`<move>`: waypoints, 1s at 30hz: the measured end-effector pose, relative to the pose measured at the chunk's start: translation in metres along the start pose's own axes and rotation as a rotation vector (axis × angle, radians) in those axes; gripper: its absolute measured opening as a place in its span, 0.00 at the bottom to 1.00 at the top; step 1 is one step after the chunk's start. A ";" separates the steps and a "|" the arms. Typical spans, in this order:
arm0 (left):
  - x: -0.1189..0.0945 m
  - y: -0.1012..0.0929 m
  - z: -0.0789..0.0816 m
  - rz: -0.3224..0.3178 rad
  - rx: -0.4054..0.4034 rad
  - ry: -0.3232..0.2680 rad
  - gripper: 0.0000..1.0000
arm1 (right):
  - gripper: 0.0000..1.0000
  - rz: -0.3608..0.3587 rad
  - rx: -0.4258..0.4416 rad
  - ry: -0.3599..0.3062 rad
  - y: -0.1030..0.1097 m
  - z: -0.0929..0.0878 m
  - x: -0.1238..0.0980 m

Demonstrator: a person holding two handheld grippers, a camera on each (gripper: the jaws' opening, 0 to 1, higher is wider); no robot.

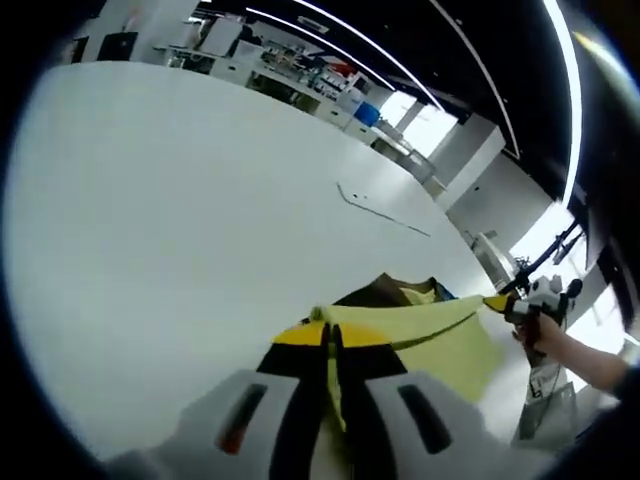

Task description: Fold the garment on the visible template until the final outline fits inside the template.

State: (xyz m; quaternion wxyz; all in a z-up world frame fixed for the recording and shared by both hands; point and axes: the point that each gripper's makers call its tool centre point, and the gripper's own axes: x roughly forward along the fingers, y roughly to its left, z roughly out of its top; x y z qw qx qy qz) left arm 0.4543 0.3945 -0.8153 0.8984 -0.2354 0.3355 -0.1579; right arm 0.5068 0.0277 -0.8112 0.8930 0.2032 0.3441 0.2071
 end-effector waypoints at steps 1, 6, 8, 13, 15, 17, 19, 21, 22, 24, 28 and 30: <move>0.000 0.001 -0.003 0.000 -0.004 0.008 0.00 | 0.00 0.000 0.002 0.002 -0.001 0.000 0.000; -0.002 -0.002 -0.006 -0.012 0.015 0.019 0.00 | 0.00 0.013 -0.025 0.008 0.003 -0.001 -0.002; -0.003 -0.002 -0.006 -0.018 0.025 0.024 0.00 | 0.00 0.008 -0.037 0.014 0.004 -0.002 -0.003; -0.007 -0.008 -0.006 -0.039 0.071 0.022 0.02 | 0.00 0.002 -0.108 0.030 0.006 -0.006 -0.006; -0.009 -0.009 -0.006 -0.049 0.081 0.023 0.07 | 0.03 0.002 -0.145 0.021 0.007 -0.007 -0.008; -0.011 -0.010 -0.005 -0.059 0.115 0.016 0.15 | 0.10 0.018 -0.141 0.021 0.006 -0.006 -0.010; -0.013 -0.011 -0.003 -0.062 0.150 0.013 0.22 | 0.15 0.025 -0.157 0.025 0.007 -0.007 -0.012; -0.015 -0.012 -0.001 -0.077 0.180 0.009 0.28 | 0.23 0.026 -0.197 0.020 0.005 -0.006 -0.013; -0.015 -0.012 0.001 -0.084 0.204 0.004 0.31 | 0.28 0.039 -0.213 0.020 0.007 -0.006 -0.015; -0.017 -0.012 0.002 -0.095 0.224 0.007 0.40 | 0.38 0.065 -0.242 0.022 0.012 -0.009 -0.020; -0.018 -0.011 0.005 -0.142 0.268 0.004 0.54 | 0.55 0.108 -0.286 0.022 0.022 -0.010 -0.027; -0.018 -0.012 0.005 -0.175 0.284 0.008 0.63 | 0.64 0.119 -0.306 0.022 0.026 -0.012 -0.032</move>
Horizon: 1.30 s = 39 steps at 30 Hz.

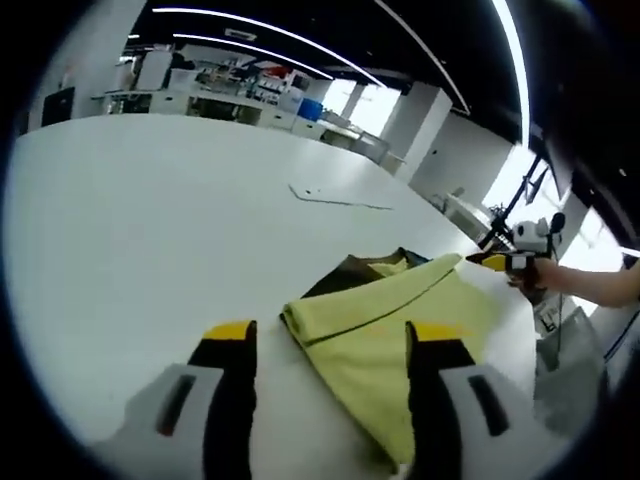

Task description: Fold the garment on the visible template until the final outline fits inside the template.

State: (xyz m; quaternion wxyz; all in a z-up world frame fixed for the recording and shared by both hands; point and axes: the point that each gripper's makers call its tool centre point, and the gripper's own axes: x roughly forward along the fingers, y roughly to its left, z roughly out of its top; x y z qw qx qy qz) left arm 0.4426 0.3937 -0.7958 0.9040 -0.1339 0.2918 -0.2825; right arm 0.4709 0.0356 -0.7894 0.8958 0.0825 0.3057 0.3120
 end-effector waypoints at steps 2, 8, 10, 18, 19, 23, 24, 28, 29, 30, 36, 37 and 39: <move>-0.002 -0.006 -0.002 -0.025 0.023 0.008 0.72 | 0.71 0.000 -0.025 0.008 0.000 -0.002 0.000; -0.006 -0.029 -0.015 -0.111 0.076 0.057 0.99 | 0.90 0.036 -0.046 0.009 0.005 -0.002 0.001; -0.009 -0.037 -0.017 -0.148 0.069 0.063 0.99 | 0.94 0.034 -0.066 0.029 0.007 -0.006 0.002; -0.015 -0.076 -0.026 -0.270 0.101 0.088 0.99 | 0.97 0.093 -0.128 0.069 0.032 -0.014 0.007; -0.015 -0.080 -0.027 -0.279 0.100 0.091 0.99 | 0.97 0.096 -0.125 0.069 0.035 -0.014 0.008; -0.011 -0.088 -0.035 -0.300 0.099 0.117 0.98 | 0.96 0.121 -0.121 0.076 0.044 -0.017 0.012; -0.010 -0.090 -0.037 -0.301 0.104 0.120 0.98 | 0.95 0.124 -0.120 0.080 0.046 -0.019 0.013; -0.007 -0.094 -0.037 -0.309 0.090 0.113 0.98 | 0.94 0.146 -0.111 0.091 0.055 -0.025 0.015; -0.006 -0.094 -0.038 -0.311 0.086 0.111 0.97 | 0.94 0.151 -0.110 0.095 0.059 -0.027 0.016; -0.004 -0.093 -0.039 -0.307 0.081 0.116 0.97 | 0.93 0.155 -0.109 0.098 0.059 -0.030 0.017; 0.009 -0.081 -0.043 -0.270 0.069 0.136 0.96 | 0.92 0.170 -0.105 0.134 0.059 -0.040 0.026; 0.011 -0.080 -0.042 -0.268 0.068 0.135 0.96 | 0.92 0.174 -0.105 0.137 0.058 -0.039 0.029; 0.016 -0.076 -0.040 -0.258 0.068 0.136 0.96 | 0.91 0.179 -0.107 0.146 0.057 -0.038 0.034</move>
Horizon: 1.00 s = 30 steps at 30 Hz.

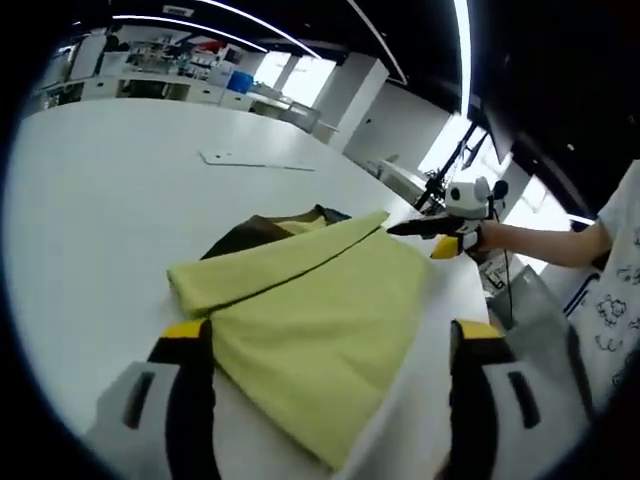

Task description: Fold the garment on the visible template until the final outline fits inside the template.

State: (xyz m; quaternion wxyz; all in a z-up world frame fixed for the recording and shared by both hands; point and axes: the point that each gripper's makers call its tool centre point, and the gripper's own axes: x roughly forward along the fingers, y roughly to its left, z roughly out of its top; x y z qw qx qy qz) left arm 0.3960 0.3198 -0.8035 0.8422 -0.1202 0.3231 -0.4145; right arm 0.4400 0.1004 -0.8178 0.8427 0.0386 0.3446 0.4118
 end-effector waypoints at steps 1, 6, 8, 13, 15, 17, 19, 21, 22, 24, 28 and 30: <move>0.002 0.003 0.002 0.006 -0.001 -0.003 0.95 | 0.91 -0.002 0.001 0.004 -0.001 0.001 0.002; 0.011 0.010 0.012 0.010 -0.002 -0.020 0.95 | 0.89 -0.010 0.005 -0.003 -0.011 0.013 0.012; 0.014 0.013 0.017 0.009 -0.001 -0.030 0.95 | 0.89 -0.007 0.004 -0.008 -0.012 0.017 0.015; 0.023 0.026 0.029 0.025 -0.014 -0.057 0.95 | 0.88 -0.022 0.003 -0.019 -0.025 0.028 0.024; 0.025 0.033 0.033 0.037 -0.030 -0.068 0.95 | 0.88 -0.031 0.015 -0.031 -0.029 0.031 0.027; 0.027 0.040 0.036 0.047 -0.037 -0.078 0.95 | 0.88 -0.047 0.023 -0.039 -0.032 0.034 0.028; 0.027 0.047 0.037 0.062 -0.046 -0.083 0.95 | 0.88 -0.056 0.023 -0.040 -0.036 0.035 0.028; 0.026 0.051 0.038 0.072 -0.049 -0.092 0.95 | 0.88 -0.062 0.035 -0.042 -0.041 0.037 0.029; 0.026 0.053 0.039 0.071 -0.060 -0.099 0.94 | 0.88 -0.063 0.038 -0.044 -0.042 0.038 0.029; 0.025 0.054 0.039 0.072 -0.065 -0.102 0.95 | 0.88 -0.064 0.046 -0.049 -0.042 0.038 0.028; 0.022 0.051 0.037 0.076 -0.058 -0.095 0.95 | 0.88 -0.062 0.041 -0.051 -0.039 0.037 0.026; 0.020 0.050 0.036 0.079 -0.057 -0.094 0.95 | 0.88 -0.063 0.038 -0.049 -0.037 0.035 0.022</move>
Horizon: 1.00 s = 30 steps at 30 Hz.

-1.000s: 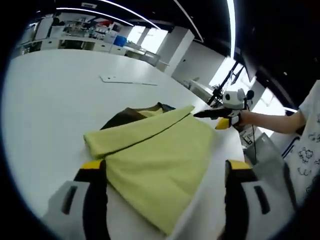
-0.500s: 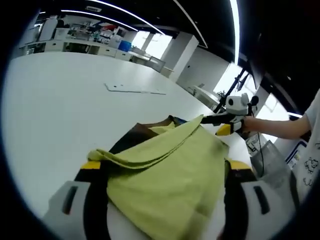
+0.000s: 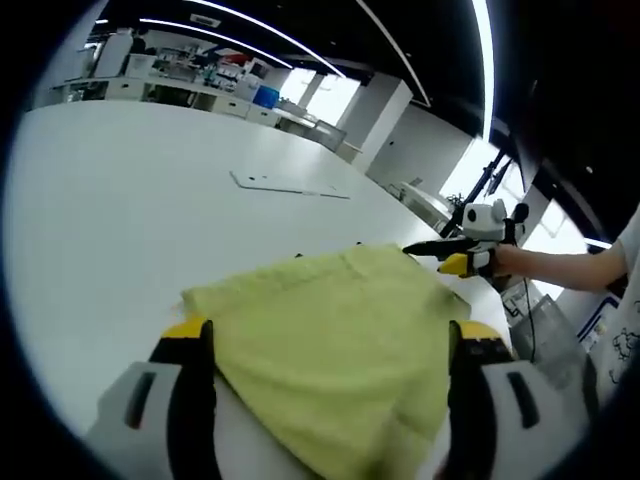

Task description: Fold the garment on the visible template until the final outline fits inside the template.

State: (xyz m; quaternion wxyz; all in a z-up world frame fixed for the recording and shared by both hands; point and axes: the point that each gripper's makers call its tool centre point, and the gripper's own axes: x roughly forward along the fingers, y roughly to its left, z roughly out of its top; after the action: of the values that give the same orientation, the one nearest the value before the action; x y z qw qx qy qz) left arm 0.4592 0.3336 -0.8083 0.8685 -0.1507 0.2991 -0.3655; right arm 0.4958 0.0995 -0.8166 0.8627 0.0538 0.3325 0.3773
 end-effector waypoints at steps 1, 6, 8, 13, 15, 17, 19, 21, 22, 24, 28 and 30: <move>-0.002 -0.001 0.000 0.002 0.004 0.000 0.95 | 0.89 0.001 -0.001 -0.002 -0.002 0.002 0.000; -0.012 -0.006 0.000 0.005 0.022 0.001 0.94 | 0.88 -0.008 -0.008 -0.002 0.003 -0.002 -0.017; -0.017 -0.008 0.000 0.007 0.036 0.001 0.94 | 0.89 -0.013 -0.012 -0.006 0.002 -0.002 -0.021; -0.032 -0.014 -0.005 0.018 0.055 -0.001 0.92 | 0.88 -0.024 -0.022 -0.010 0.008 -0.012 -0.038; -0.040 -0.018 -0.010 0.020 0.063 -0.002 0.92 | 0.88 -0.028 -0.017 -0.015 0.009 -0.015 -0.045; -0.046 -0.024 -0.016 0.015 0.061 0.001 0.91 | 0.89 -0.022 -0.003 -0.019 0.012 -0.022 -0.055; -0.053 -0.032 -0.022 -0.002 0.067 0.006 0.89 | 0.88 -0.038 -0.013 -0.010 0.011 -0.029 -0.062; -0.059 -0.038 -0.028 -0.001 0.073 0.007 0.88 | 0.87 -0.044 -0.004 -0.010 0.010 -0.033 -0.068; -0.062 -0.040 -0.029 0.000 0.075 0.007 0.89 | 0.88 -0.043 0.001 -0.014 0.011 -0.034 -0.072; -0.068 -0.043 -0.032 0.009 0.081 0.005 0.89 | 0.87 -0.052 0.000 -0.015 0.014 -0.039 -0.080; -0.081 -0.049 -0.039 0.022 0.100 0.003 0.88 | 0.87 -0.058 -0.023 -0.003 0.018 -0.046 -0.090; -0.086 -0.050 -0.044 0.032 0.117 0.013 0.87 | 0.84 -0.053 -0.027 0.005 0.024 -0.053 -0.099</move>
State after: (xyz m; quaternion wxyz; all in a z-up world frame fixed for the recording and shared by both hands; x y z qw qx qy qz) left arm 0.3565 0.3598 -0.7832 0.8797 -0.0925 0.2852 -0.3692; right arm 0.3996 0.0398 -0.7969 0.8722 0.0325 0.3308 0.3588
